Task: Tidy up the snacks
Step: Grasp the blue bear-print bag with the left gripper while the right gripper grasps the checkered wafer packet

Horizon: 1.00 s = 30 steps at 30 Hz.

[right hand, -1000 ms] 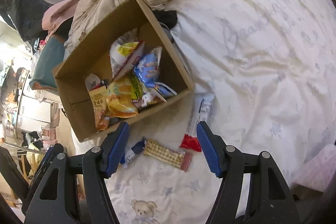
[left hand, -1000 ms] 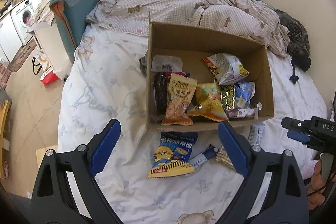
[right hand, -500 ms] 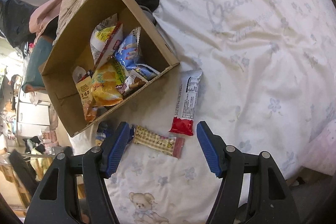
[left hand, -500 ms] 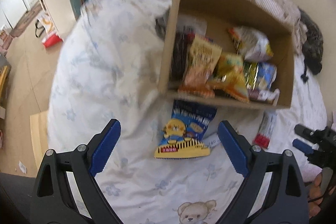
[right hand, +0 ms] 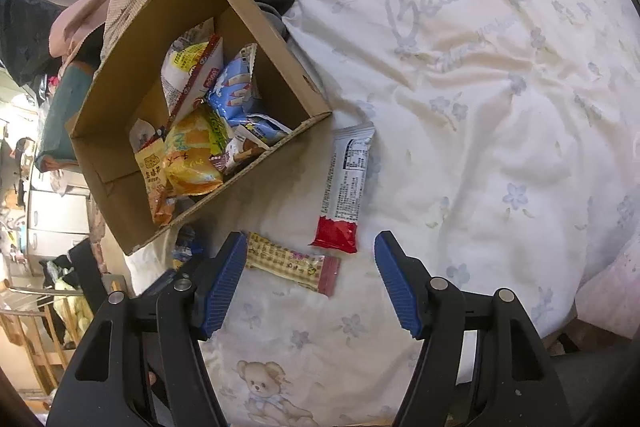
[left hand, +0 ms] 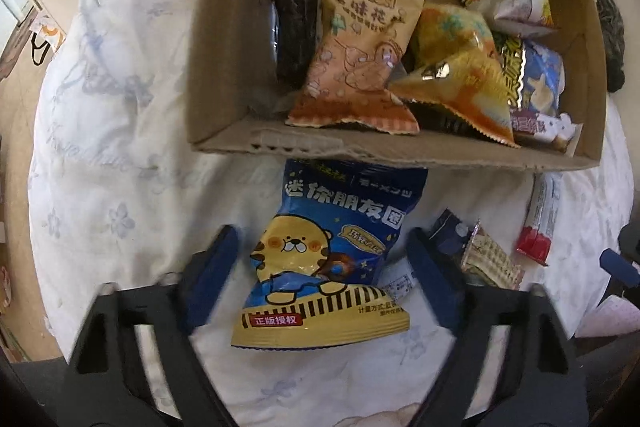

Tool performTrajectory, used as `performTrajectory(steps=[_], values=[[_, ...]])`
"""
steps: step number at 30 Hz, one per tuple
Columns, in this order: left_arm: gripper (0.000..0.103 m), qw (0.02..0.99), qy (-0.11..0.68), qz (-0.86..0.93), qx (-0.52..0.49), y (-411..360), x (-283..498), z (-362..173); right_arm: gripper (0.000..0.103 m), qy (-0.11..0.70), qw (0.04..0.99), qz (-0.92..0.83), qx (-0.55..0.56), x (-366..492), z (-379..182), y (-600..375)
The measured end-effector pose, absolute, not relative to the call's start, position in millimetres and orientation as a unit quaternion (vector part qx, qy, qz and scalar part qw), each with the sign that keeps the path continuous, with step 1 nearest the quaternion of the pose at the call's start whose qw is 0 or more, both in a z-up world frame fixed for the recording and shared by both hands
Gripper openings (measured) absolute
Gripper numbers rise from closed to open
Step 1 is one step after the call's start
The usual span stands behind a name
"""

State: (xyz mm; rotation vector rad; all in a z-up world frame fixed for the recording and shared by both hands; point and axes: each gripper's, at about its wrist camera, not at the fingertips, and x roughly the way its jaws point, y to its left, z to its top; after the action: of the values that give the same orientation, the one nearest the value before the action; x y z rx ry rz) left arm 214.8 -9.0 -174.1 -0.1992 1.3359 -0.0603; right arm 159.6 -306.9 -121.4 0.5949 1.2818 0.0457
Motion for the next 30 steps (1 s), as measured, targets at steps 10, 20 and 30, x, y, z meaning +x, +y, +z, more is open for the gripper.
performTrajectory(steps=[10, 20, 30], values=[[0.047, 0.767, 0.639, -0.034, -0.055, -12, 189, -177, 0.069, 0.601, 0.77, 0.053, 0.209, 163, -122, -274], [0.043, 0.799, 0.595, -0.02, -0.081, 12, 133, -102, 0.069, 0.623, 0.775, 0.105, -0.013, 170, -156, -193], [0.043, 0.806, 0.588, -0.008, -0.068, 25, 132, -99, 0.061, 0.645, 0.744, 0.135, -0.114, 177, -203, -148]])
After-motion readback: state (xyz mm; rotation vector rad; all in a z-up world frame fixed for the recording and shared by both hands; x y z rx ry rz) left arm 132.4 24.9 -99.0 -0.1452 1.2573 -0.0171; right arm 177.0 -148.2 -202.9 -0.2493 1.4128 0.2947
